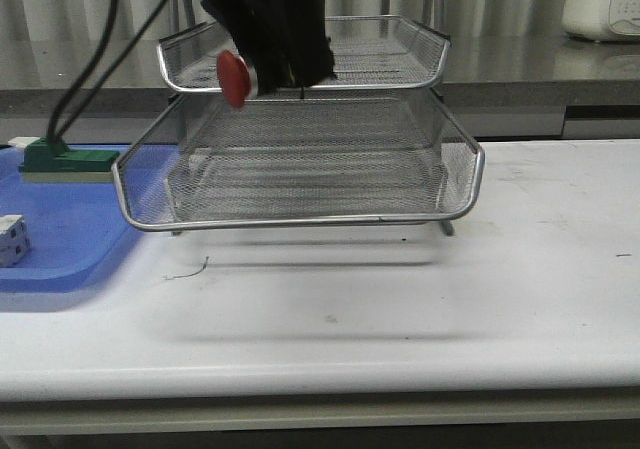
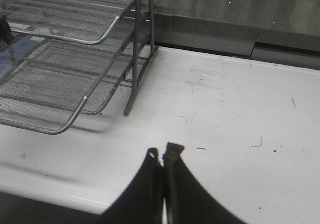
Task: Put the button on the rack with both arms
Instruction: 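Lift the red button with the left gripper and carry it over the pulled-out tier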
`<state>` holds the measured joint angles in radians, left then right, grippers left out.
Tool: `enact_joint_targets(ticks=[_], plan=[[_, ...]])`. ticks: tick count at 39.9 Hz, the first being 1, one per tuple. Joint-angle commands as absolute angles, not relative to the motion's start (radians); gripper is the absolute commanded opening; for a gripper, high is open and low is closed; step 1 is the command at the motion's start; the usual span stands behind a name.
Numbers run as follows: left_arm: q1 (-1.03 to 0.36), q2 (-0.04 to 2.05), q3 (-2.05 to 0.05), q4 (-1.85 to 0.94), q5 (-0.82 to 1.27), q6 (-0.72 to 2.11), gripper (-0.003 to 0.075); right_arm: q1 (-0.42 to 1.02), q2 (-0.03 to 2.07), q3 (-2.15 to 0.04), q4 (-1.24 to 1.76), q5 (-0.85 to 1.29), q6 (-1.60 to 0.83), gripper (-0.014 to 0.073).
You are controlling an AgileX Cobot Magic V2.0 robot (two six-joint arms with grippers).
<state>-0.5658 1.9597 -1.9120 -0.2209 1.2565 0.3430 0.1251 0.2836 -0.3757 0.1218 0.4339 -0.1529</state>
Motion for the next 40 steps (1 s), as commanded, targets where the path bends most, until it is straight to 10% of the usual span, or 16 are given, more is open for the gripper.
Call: enact_joint_targets(ticks=[1,21,35,40], plan=[[-0.582,1.939,-1.937,-0.242,1.257,0.333,0.0125,0.127,0.290,-0.402,0.115,0.352,-0.155,-0.0060],[-0.582,2.046,-1.935,-0.189,1.118,0.341,0.0146,0.127,0.290,-0.402,0.115,0.352,-0.155,-0.0060],[-0.582,2.046,-1.951,-0.189,1.131,0.342,0.0560,0.127,0.290,-0.402,0.115,0.352,-0.155,-0.0060],[-0.582,2.044,-1.998,-0.189,1.211,0.342,0.0575,0.127,0.290,-0.402,0.115,0.352,-0.155,-0.0060]])
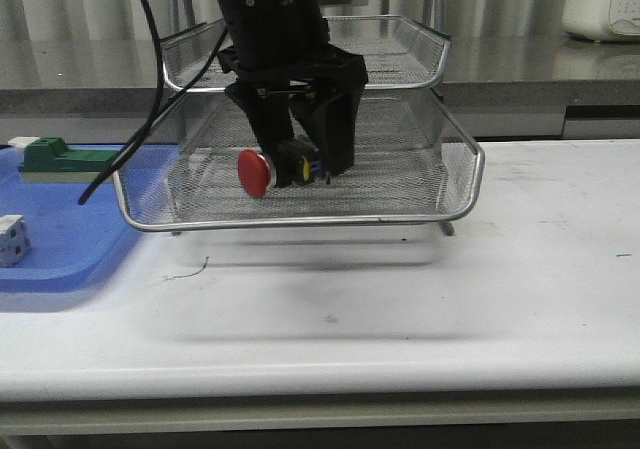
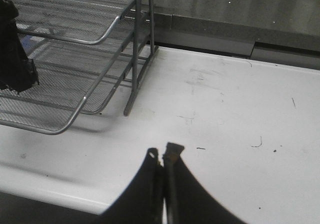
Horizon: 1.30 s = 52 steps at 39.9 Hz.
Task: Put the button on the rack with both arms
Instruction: 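Open the left gripper to drop the button and withdraw it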
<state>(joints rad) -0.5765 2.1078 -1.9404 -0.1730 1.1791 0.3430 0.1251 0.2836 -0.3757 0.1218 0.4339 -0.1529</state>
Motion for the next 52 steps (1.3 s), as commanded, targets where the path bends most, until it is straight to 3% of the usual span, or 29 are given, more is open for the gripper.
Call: enact_joint_targets(ticks=[1,6,9,14,20,22,30,52], plan=[[-0.582,2.044,-2.008,-0.189,1.231,0.342,0.0575,0.127,0.290,-0.402,0.115,0.352,-0.155,-0.0060],[-0.582,2.039,-2.054,-0.193,1.292,0.342,0.0557,0.127,0.290,-0.402,0.115,0.352,-0.155,-0.0060],[-0.582,2.023,-2.054,-0.194,1.292,0.342,0.0505,0.127,0.290,-0.402,0.115,0.352,-0.155,-0.0060],[-0.582,1.980,-2.054,-0.196,1.292,0.342,0.0321,0.127,0.290,-0.402,0.115,0.352,-0.155,-0.0060],[-0.582,1.884,-1.990,-0.194,1.292,0.342,0.0035,0.127,0.290,-0.402,0.115,0.352,-0.155,-0.0060],[-0.582,1.849,-1.953,-0.185,1.292,0.342,-0.0017,0.127,0.290,-0.402,0.115,0.352,-0.155,-0.0060],[-0.560,1.702,-1.765,-0.089,1.275,0.342,-0.0019,0.127,0.290,-0.402,0.115,0.352,-0.155,-0.0060],[-0.297,1.100,-1.077,-0.136,0.815,0.236,-0.0019,0.127,0.290,-0.402,0.115,0.352,-0.155,-0.0060]])
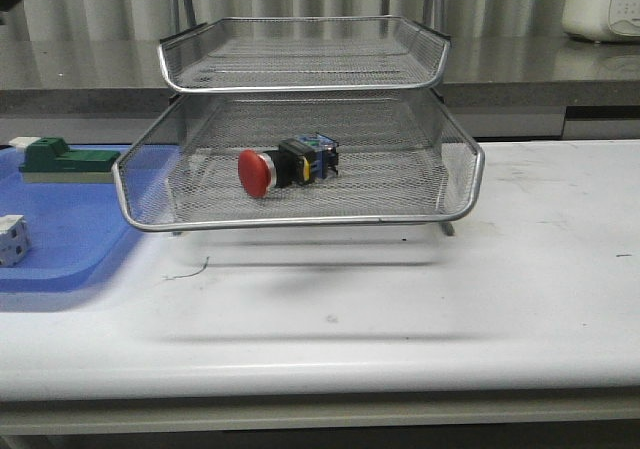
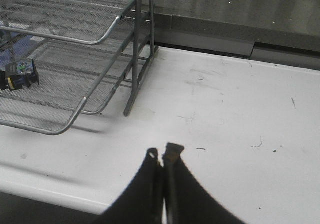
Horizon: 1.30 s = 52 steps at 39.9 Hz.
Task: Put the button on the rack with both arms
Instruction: 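Open the left gripper to drop the button and withdraw it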
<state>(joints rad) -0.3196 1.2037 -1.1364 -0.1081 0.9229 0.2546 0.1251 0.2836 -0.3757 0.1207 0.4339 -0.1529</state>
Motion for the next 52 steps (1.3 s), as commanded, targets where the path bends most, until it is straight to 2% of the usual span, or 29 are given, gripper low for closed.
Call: enact_joint_targets(ticks=[1,16,28,33,52], plan=[[-0.294,1.064,-1.038,-0.136,0.799,0.236,-0.0019,0.127,0.290,-0.402,0.115,0.352,-0.155,-0.0060],[-0.287,0.490,-0.545,-0.172,0.480,0.236,-0.0019,0.127,0.290,-0.402,0.115,0.352,-0.155,-0.0060],[-0.287,0.097,-0.381,-0.172,0.318,0.236,-0.0019,0.127,0.290,-0.402,0.115,0.352,-0.155,-0.0060],[-0.287,0.041,-0.377,-0.172,0.318,0.236,-0.0019,0.127,0.290,-0.402,0.115,0.352,-0.155,-0.0060],[-0.287,0.038,-0.377,-0.172,0.318,0.236,-0.0019,0.127,0.290,-0.402,0.115,0.352,-0.155,-0.0060]])
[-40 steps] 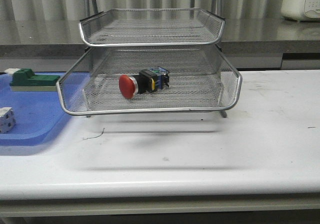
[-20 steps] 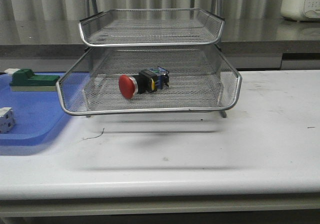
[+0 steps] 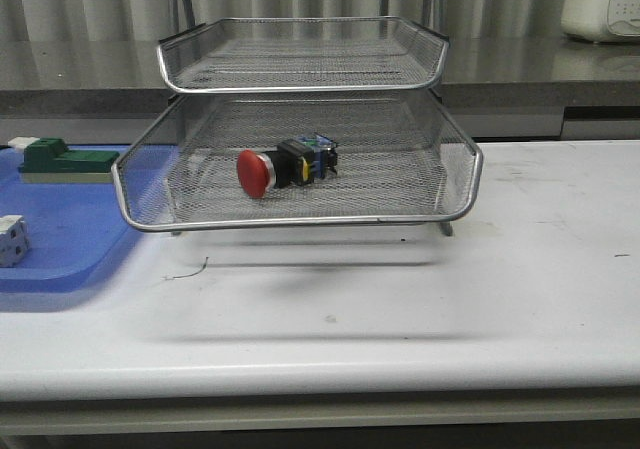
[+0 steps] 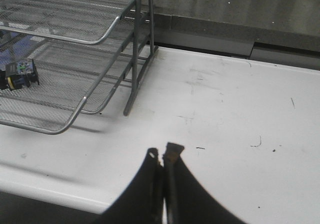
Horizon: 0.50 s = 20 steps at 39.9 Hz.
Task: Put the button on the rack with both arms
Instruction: 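Open the left gripper to drop the button and withdraw it, then move the right gripper to the front edge of the pulled-out tier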
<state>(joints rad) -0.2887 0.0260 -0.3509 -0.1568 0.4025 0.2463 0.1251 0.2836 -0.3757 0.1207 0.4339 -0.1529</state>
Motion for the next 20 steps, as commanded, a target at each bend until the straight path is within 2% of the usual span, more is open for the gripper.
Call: enact_joint_targets(ticks=[1,16,20], plan=[[-0.287,0.038,-0.377,-0.172,0.318,0.236,-0.0019,0.127,0.290,-0.402,0.115,0.352,-0.155,-0.0060],[-0.287,0.038,-0.377,-0.172,0.318,0.236,-0.0019,0.127,0.290,-0.402,0.120,0.351,-0.155,-0.0060],[-0.287,0.038,-0.377,-0.172,0.318,0.236,-0.0019,0.127,0.294,-0.402,0.134,0.277,-0.155,-0.0060]])
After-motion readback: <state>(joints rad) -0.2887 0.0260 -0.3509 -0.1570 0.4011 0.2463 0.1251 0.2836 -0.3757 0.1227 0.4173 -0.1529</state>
